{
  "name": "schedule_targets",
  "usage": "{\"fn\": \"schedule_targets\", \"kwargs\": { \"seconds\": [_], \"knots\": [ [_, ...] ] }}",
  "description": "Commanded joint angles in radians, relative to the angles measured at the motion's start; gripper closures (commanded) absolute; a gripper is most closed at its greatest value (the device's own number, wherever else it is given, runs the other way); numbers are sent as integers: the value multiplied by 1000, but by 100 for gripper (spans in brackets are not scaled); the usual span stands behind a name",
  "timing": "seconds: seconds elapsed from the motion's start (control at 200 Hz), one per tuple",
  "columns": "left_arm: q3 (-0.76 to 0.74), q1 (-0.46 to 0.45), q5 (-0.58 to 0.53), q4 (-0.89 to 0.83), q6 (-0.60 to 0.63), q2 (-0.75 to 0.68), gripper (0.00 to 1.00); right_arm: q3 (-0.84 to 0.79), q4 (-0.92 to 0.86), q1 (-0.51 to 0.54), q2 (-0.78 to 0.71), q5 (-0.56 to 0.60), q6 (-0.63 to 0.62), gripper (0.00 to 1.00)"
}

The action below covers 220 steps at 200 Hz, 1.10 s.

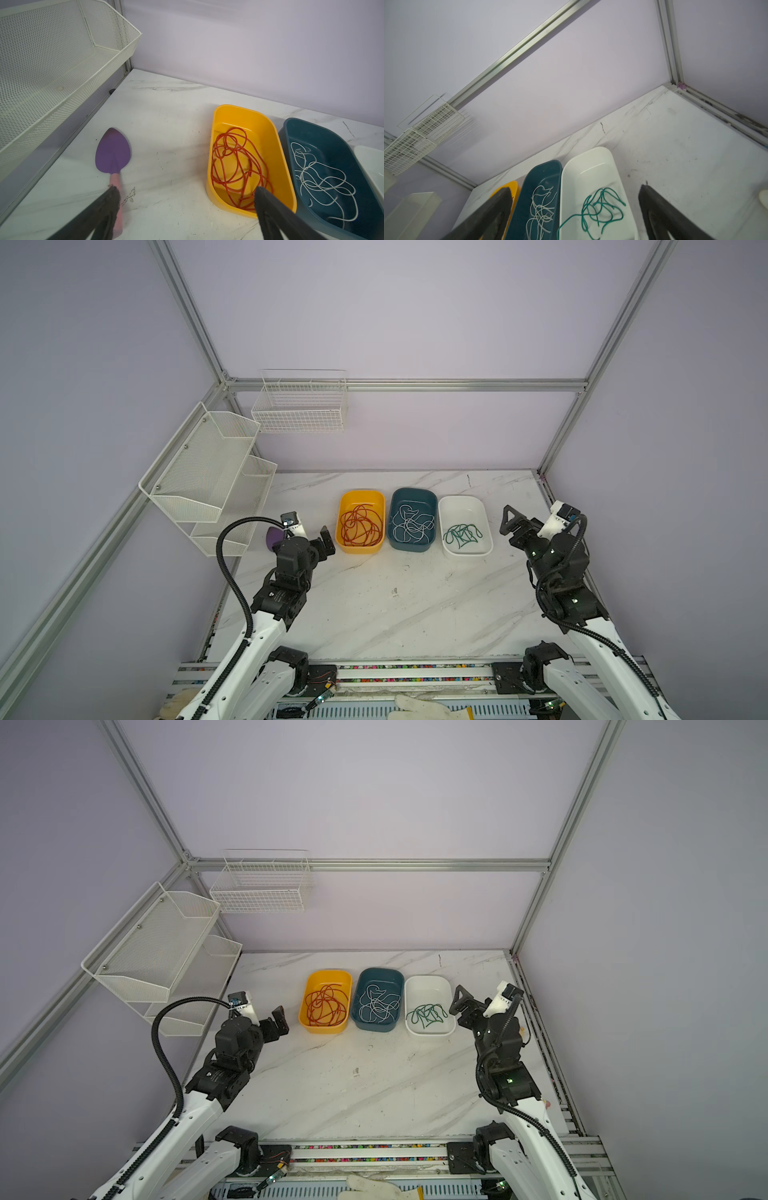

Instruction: Untangle the cables

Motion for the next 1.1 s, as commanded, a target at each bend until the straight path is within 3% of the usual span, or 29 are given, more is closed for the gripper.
{"fn": "schedule_targets", "kwargs": {
  "seconds": [0.0, 0.125, 0.255, 0.585, 0.77, 0.885, 0.99, 1.095],
  "knots": [
    [-41, 5, -68, 80, 9, 25, 0, -134, 428, -5, -12, 156, -165, 2],
    [-64, 11, -103, 128, 29, 48, 0, -254, 664, -5, 64, 307, -218, 2],
    [-78, 26, -130, 190, 54, 106, 0, -297, 868, -6, 213, 255, -335, 2],
    [-104, 82, -142, 385, 103, 286, 0, -277, 1114, -13, 580, 345, -358, 2],
    [-116, 112, -143, 522, 158, 378, 0, -247, 1203, -42, 726, 223, -428, 2],
    [-179, 127, -144, 677, 200, 449, 0, -234, 1258, -75, 789, 82, -507, 2],
    [-216, 145, -112, 793, 194, 489, 0, -197, 1197, -84, 802, 67, -487, 2],
    [-190, 149, -114, 784, 183, 504, 0, -198, 1193, -101, 802, 64, -465, 2]
  ]
}}
